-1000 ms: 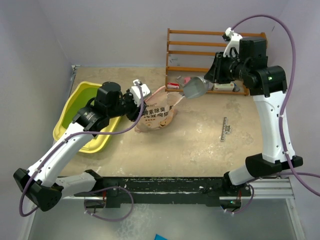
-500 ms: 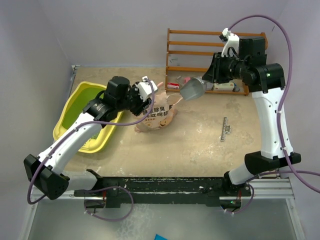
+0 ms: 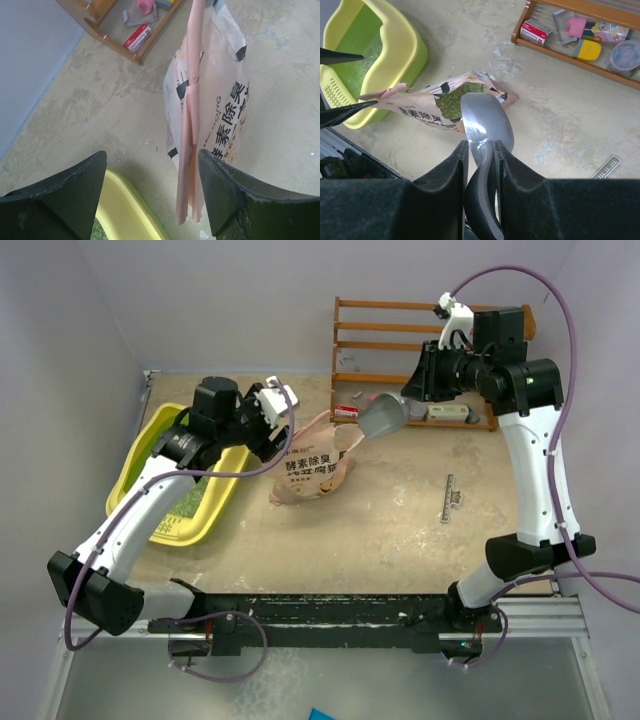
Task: Fill the litter box with clean litter
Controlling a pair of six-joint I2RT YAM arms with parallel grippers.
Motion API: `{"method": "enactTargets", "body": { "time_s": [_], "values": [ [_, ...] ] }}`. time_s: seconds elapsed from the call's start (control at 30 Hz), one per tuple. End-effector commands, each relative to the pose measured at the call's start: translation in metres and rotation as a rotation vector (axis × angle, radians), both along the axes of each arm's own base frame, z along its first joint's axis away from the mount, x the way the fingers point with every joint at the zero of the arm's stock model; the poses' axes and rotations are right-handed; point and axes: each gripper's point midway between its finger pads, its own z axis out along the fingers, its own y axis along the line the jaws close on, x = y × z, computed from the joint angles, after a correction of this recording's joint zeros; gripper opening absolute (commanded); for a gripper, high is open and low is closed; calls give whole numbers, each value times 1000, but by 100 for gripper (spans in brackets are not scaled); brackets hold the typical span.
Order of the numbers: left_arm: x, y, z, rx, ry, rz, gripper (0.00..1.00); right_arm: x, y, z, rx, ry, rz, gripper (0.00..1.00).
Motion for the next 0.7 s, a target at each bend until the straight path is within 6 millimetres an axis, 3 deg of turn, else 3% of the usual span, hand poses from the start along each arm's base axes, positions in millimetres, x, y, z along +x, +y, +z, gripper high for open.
{"method": "enactTargets", "body": {
  "time_s": [0.0, 0.17, 0.43, 0.67],
  "values": [
    [-12, -27, 17, -102, 33, -176, 76, -4, 6, 26, 42, -96, 46, 0],
    [-24, -46, 2, -144, 144, -288, 69, 3, 7, 25, 46, -92, 50, 0],
    [-24, -49, -13, -135, 199, -292, 61, 19, 18, 4, 59, -14, 92, 0],
    [-19, -51, -18, -105, 209, -230, 16, 24, 16, -13, 31, 27, 82, 0]
  ]
}}
